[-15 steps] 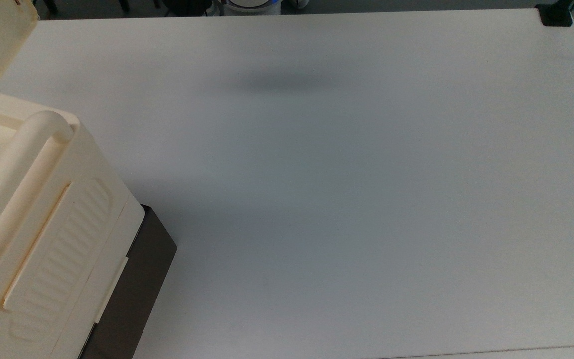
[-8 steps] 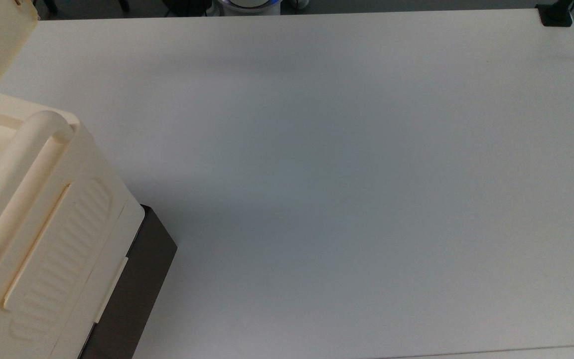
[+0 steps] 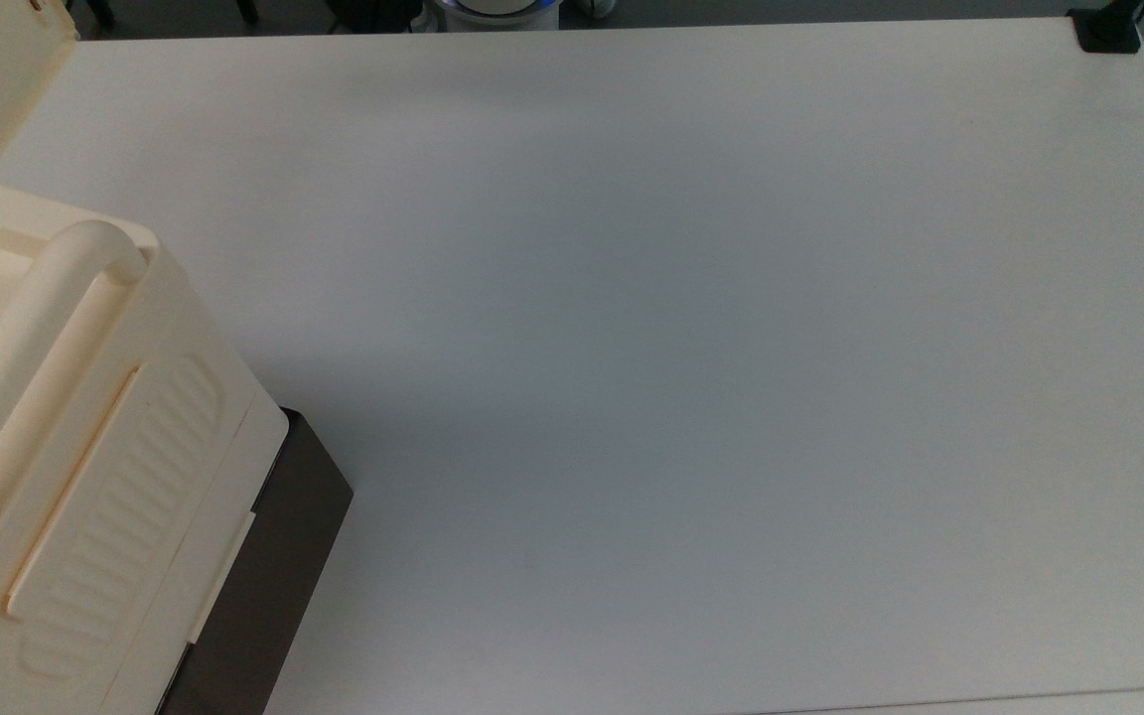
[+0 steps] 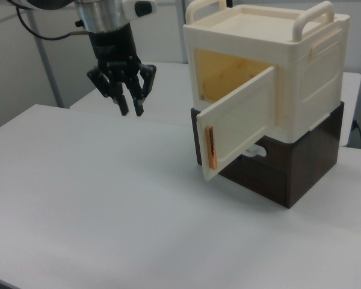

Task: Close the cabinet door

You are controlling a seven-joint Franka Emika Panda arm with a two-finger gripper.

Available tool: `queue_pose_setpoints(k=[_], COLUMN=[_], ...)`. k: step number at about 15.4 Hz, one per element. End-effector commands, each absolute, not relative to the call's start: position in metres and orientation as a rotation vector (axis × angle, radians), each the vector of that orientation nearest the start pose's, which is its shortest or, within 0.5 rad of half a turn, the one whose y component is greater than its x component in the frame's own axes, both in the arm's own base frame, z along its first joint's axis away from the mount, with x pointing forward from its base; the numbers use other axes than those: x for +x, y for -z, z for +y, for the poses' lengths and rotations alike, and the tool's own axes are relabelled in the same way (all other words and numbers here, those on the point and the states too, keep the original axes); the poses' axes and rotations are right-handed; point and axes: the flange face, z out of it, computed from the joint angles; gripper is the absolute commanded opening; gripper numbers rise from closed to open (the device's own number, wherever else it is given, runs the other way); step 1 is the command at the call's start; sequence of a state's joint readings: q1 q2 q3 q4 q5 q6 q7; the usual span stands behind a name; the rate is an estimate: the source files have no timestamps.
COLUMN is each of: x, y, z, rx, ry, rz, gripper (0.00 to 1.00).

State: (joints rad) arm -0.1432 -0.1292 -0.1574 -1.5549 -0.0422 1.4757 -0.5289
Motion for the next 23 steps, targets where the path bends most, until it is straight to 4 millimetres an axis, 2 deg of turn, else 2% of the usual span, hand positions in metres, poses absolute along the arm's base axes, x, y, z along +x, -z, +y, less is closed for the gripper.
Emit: queue_pose_setpoints(k=[1,3,7,11,14,16,20,23], x=[0.454,0.443,0.416,0.419,0.432,0.445,0.455,0.469], y=[-0.691,-0.690,-0.689,-0.684,-0.670,-0.659,-0.652,-0.644], z=[-0.192,-0.220,-0.277,-0.310,-0.334,-0.343,-0.355,-0.349], rx=[-3.188,-3.189,-3.185,-3.231,-3.281,-3.292,-3.249,-3.208], ry=[-0.014,-0.009,0.022,0.141,0.212,0.251,0.416,0.479], rz=[-0.288,-0.222,-0.237,-0.163,-0.130,-0.111,-0.066,-0.067], gripper=[0.00,0.00,0.00,0.00,0.00,0.00,0.00,0.00])
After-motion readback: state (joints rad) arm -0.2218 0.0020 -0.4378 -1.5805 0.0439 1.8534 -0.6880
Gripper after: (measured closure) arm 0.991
